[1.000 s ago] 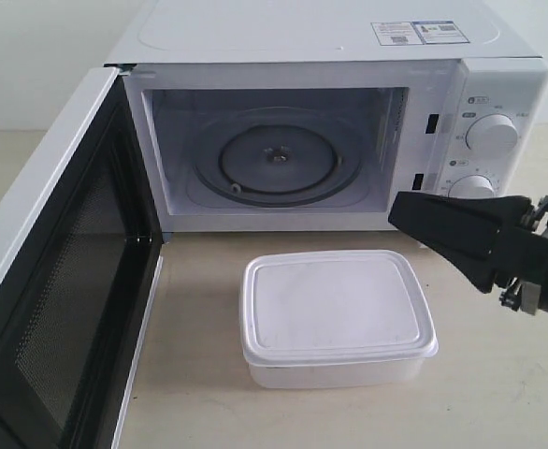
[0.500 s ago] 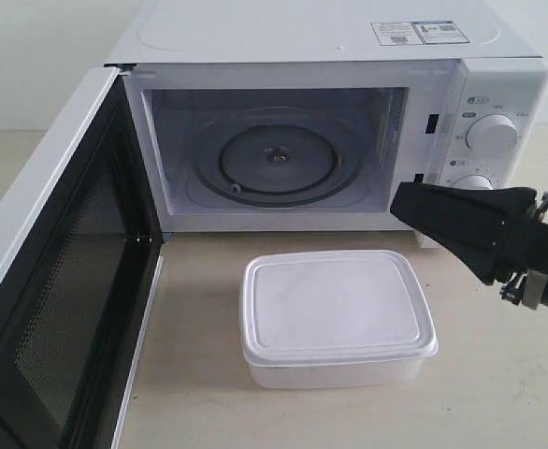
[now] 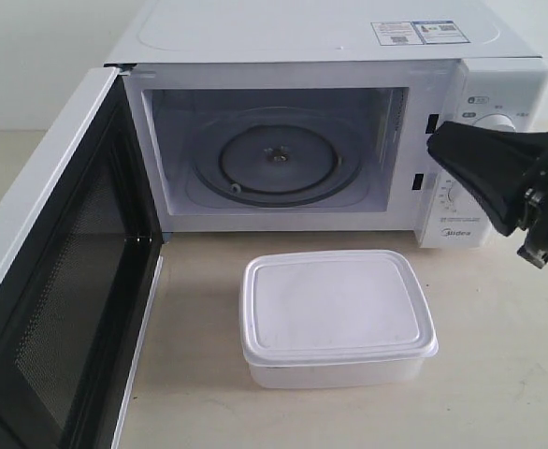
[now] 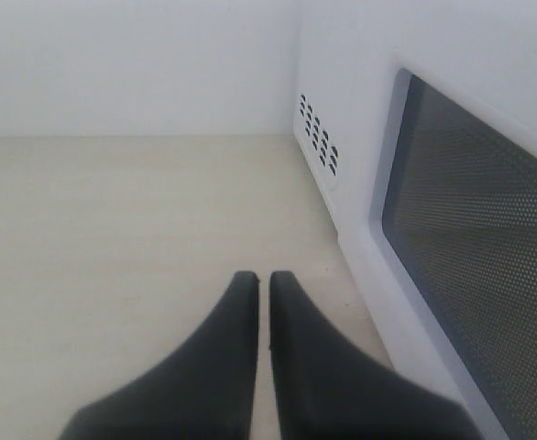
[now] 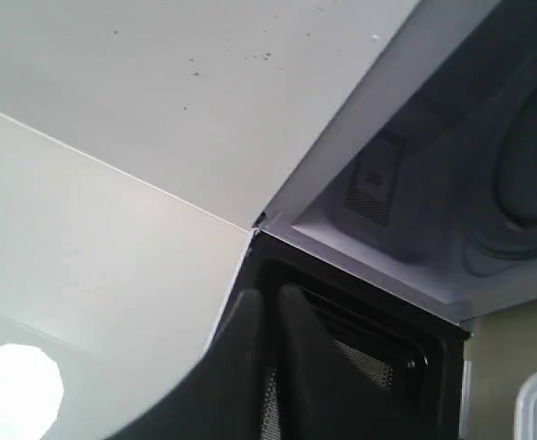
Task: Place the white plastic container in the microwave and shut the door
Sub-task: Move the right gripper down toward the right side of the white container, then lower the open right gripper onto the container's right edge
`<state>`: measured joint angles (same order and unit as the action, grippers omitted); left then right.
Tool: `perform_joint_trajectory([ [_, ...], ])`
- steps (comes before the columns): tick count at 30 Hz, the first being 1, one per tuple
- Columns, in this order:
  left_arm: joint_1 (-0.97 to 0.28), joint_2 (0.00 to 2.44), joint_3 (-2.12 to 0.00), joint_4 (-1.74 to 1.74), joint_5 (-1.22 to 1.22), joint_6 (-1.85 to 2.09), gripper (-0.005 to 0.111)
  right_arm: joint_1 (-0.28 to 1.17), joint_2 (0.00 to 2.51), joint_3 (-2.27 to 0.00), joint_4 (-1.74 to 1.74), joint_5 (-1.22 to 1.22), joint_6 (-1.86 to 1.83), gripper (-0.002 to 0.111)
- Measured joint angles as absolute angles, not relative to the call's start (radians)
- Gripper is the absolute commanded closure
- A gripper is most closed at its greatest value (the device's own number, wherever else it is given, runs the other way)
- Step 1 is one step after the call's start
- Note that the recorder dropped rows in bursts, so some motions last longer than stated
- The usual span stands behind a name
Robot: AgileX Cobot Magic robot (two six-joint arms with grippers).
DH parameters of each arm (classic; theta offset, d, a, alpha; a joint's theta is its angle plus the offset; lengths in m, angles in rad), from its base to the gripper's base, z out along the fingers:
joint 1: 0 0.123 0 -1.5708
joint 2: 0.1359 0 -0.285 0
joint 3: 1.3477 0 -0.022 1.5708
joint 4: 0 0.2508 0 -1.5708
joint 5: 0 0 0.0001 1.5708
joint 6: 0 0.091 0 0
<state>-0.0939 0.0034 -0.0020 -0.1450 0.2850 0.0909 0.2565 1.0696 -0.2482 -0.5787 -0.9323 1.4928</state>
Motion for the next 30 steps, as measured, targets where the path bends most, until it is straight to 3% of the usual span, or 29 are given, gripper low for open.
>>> perform_joint_trajectory([
  [4, -0.094, 0.003, -0.002, -0.145, 0.285, 0.091, 0.102, 0.348, 1.07, -0.259, -0.456, -0.863, 1.176, 0.108],
  [11, -0.094, 0.003, -0.002, -0.145, 0.285, 0.091, 0.102, 0.464, 1.07, -0.266, -0.154, -0.365, 0.268, 0.108],
  [15, -0.094, 0.003, -0.002, -0.145, 0.285, 0.091, 0.102, 0.507, 1.07, -0.266, 0.088, -0.278, 0.132, 0.108],
  [23, -0.094, 0.003, -0.002, -0.145, 0.285, 0.091, 0.102, 0.759, 1.07, -0.266, 0.53, -0.345, 0.103, 0.108],
  [30, -0.094, 0.003, -0.002, -0.145, 0.285, 0.091, 0.102, 1.084, 1.07, -0.201, 0.756, -0.715, 0.289, 0.108],
])
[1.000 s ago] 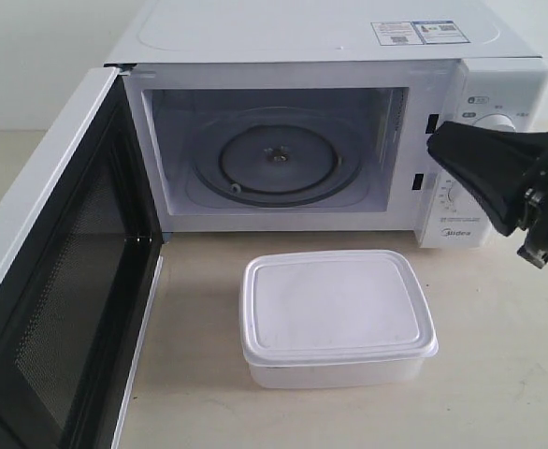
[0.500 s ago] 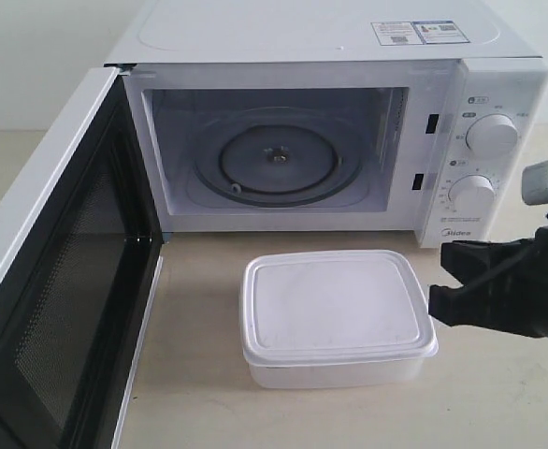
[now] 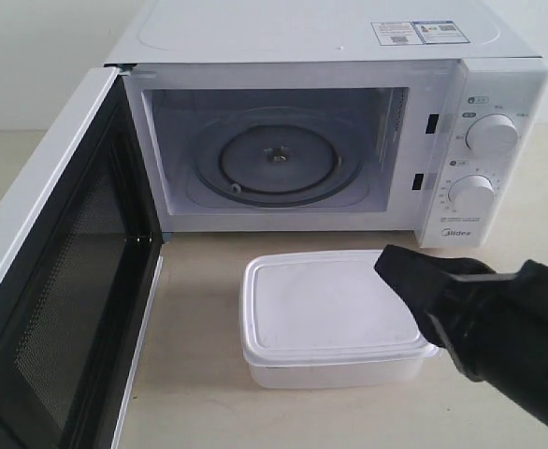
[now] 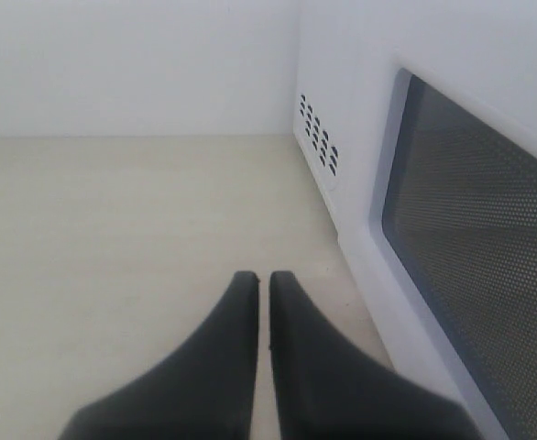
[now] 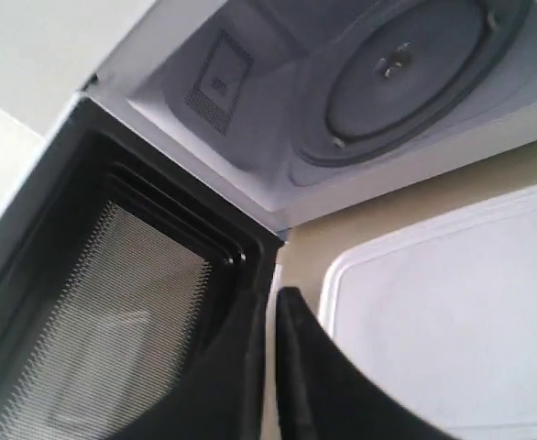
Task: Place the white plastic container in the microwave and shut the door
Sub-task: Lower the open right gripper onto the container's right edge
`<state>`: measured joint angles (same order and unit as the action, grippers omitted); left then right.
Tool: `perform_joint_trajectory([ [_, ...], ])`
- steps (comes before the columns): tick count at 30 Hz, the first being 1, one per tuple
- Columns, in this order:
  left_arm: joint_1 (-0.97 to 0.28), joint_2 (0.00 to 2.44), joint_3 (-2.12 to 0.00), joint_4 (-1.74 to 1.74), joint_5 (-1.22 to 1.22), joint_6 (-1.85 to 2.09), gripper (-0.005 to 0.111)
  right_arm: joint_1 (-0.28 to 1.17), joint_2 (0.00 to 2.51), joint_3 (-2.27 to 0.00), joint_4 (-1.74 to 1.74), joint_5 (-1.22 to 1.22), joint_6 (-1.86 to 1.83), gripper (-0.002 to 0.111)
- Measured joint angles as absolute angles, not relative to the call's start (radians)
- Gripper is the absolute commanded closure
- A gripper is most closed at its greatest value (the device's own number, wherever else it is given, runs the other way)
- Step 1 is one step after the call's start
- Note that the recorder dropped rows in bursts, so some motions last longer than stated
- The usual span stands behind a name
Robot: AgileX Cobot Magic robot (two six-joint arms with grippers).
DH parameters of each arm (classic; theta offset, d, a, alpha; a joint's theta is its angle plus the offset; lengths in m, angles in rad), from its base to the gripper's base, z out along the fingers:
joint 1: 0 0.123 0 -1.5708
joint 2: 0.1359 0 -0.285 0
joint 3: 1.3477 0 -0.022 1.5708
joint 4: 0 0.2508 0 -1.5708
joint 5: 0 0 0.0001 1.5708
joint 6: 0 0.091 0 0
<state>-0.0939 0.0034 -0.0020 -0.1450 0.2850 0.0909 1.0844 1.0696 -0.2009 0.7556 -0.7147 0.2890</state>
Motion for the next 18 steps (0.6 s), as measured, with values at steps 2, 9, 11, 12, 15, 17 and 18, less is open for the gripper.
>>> perform_joint_trajectory([
  [2, -0.094, 0.003, -0.002, -0.145, 0.285, 0.091, 0.102, 1.126, 1.081, -0.168, 0.774, -0.798, 0.395, 0.108],
  [9, -0.094, 0.003, -0.002, -0.145, 0.285, 0.091, 0.102, 1.203, 1.193, -0.11, 0.792, -0.917, 0.625, 0.108],
  [11, -0.094, 0.003, -0.002, -0.145, 0.285, 0.091, 0.102, 1.205, 1.226, -0.109, 0.771, -0.934, 0.686, 0.108],
  [12, -0.094, 0.003, -0.002, -0.145, 0.285, 0.091, 0.102, 1.206, 1.246, -0.109, 0.755, -0.949, 0.727, 0.108],
  [15, -0.094, 0.003, -0.002, -0.145, 0.285, 0.091, 0.102, 1.206, 1.309, -0.109, 0.701, -0.997, 0.864, 0.108],
  [17, -0.094, 0.003, -0.002, -0.145, 0.285, 0.091, 0.102, 1.206, 1.353, -0.109, 0.668, -1.02, 0.945, 0.108],
  [18, -0.094, 0.003, -0.002, -0.145, 0.285, 0.091, 0.102, 1.206, 1.378, -0.109, 0.654, -1.027, 0.986, 0.108],
])
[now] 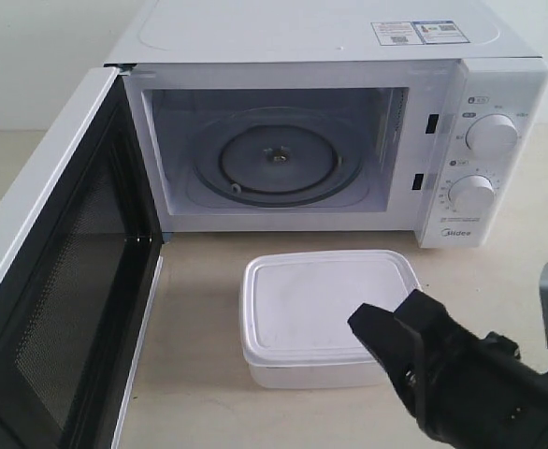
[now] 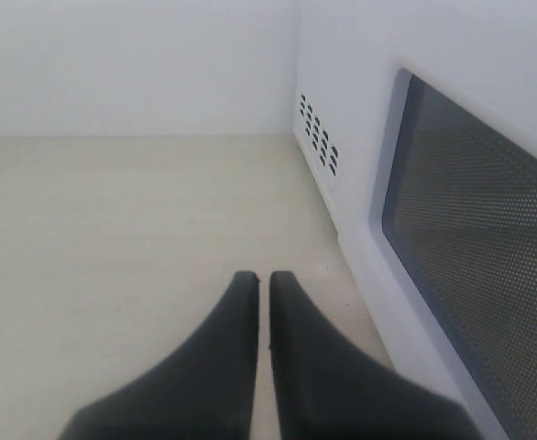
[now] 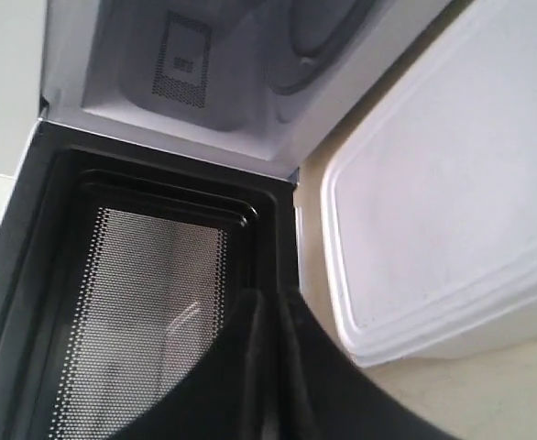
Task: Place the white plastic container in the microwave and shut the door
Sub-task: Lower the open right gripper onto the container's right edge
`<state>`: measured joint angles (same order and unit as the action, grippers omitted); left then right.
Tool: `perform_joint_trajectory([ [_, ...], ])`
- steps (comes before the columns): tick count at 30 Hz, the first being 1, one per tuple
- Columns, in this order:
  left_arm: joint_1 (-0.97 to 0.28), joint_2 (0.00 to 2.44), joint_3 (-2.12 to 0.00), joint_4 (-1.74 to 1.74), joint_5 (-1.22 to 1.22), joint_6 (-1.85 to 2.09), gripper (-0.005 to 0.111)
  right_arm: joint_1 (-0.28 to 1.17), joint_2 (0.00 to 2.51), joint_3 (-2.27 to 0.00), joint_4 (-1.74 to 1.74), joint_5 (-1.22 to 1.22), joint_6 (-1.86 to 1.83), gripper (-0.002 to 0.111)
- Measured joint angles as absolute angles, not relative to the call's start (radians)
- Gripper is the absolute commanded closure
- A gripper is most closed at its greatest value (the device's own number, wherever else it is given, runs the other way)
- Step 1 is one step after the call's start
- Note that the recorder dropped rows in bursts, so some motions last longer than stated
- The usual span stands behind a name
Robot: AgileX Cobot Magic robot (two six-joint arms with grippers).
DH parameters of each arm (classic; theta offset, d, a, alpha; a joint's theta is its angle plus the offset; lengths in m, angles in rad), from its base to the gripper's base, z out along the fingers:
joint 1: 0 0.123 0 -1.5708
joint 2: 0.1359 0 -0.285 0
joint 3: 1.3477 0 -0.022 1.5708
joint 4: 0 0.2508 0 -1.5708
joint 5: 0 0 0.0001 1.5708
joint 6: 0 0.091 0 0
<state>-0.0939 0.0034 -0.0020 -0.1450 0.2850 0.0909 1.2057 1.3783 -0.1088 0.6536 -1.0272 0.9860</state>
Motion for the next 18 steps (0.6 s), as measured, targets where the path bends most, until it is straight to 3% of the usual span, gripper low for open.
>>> perform_joint_trajectory([
  [9, -0.094, 0.003, -0.002, -0.145, 0.285, 0.091, 0.102, 1.207, 1.642, -0.109, 0.535, -1.162, 1.354, 0.105],
  [11, -0.094, 0.003, -0.002, -0.145, 0.285, 0.091, 0.102, 1.207, 1.683, -0.109, 0.531, -1.187, 1.406, 0.097],
  [16, -0.094, 0.003, -0.002, -0.145, 0.285, 0.091, 0.102, 1.207, 1.763, -0.109, 0.531, -1.202, 1.531, 0.061],
  [18, -0.094, 0.003, -0.002, -0.145, 0.285, 0.091, 0.102, 1.207, 1.777, -0.109, 0.529, -1.203, 1.56, 0.06],
])
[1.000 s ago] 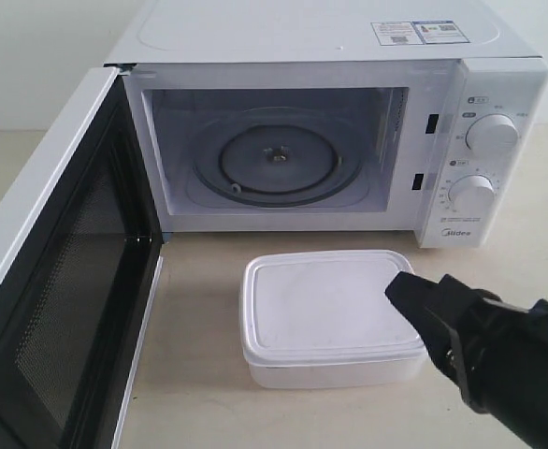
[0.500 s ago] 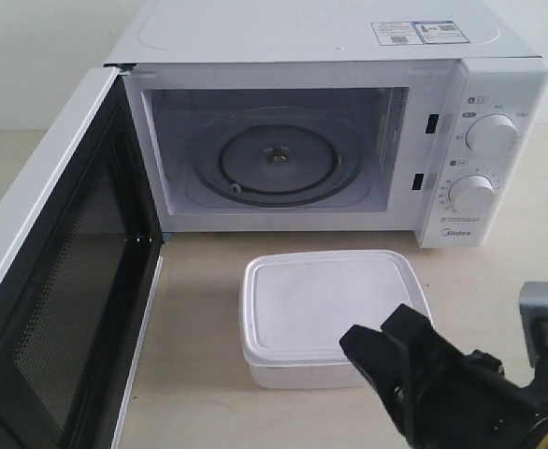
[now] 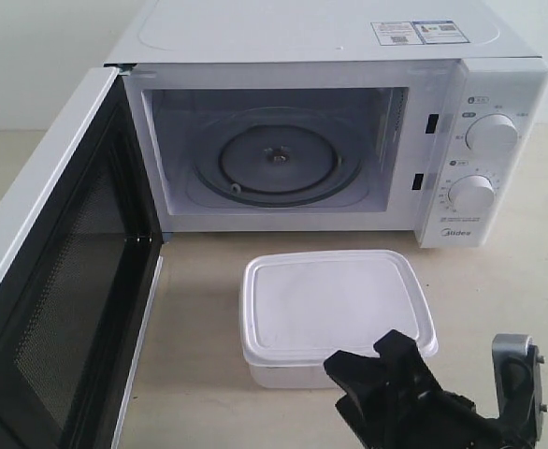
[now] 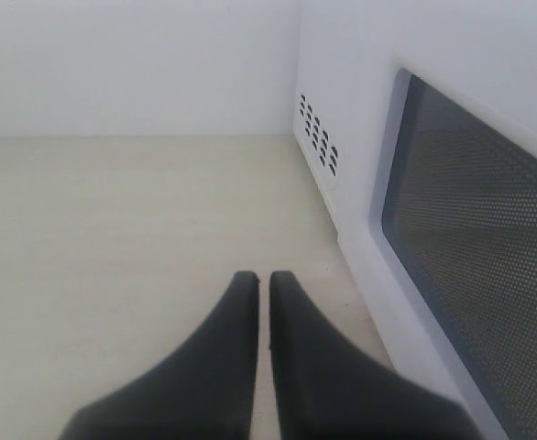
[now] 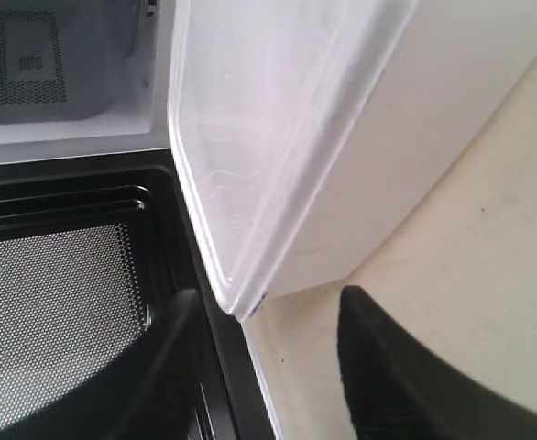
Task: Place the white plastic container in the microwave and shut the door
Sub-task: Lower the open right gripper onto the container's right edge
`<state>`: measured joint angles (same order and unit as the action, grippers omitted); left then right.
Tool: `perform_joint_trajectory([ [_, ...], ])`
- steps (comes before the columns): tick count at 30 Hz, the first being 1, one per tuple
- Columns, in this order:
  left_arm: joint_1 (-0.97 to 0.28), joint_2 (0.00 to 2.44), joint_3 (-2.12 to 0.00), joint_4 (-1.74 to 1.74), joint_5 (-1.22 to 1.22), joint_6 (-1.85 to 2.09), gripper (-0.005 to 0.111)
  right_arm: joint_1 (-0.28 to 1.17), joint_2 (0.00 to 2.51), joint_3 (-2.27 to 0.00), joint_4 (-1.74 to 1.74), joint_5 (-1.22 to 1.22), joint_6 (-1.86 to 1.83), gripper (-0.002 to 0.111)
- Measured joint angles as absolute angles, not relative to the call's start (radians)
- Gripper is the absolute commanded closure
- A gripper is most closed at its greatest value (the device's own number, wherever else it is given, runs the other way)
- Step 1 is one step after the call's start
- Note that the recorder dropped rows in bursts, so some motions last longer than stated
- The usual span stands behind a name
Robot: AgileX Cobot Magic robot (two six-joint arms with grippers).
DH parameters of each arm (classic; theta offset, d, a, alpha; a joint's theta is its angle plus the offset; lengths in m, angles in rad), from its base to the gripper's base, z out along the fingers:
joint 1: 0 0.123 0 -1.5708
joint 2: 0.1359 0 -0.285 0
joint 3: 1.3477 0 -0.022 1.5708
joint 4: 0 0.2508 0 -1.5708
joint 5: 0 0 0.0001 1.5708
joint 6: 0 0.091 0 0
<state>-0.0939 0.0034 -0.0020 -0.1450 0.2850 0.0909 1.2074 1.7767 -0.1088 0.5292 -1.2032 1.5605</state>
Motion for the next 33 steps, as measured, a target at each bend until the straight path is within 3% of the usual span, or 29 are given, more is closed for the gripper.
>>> perform_joint_trajectory([
  [5, -0.094, 0.003, -0.002, -0.145, 0.285, 0.091, 0.102, 1.207, 1.788, -0.115, 0.554, -1.209, 1.58, 0.065],
  [33, -0.094, 0.003, -0.002, -0.145, 0.285, 0.091, 0.102, 1.207, 1.833, -0.241, 0.803, -1.074, 1.531, 0.065],
])
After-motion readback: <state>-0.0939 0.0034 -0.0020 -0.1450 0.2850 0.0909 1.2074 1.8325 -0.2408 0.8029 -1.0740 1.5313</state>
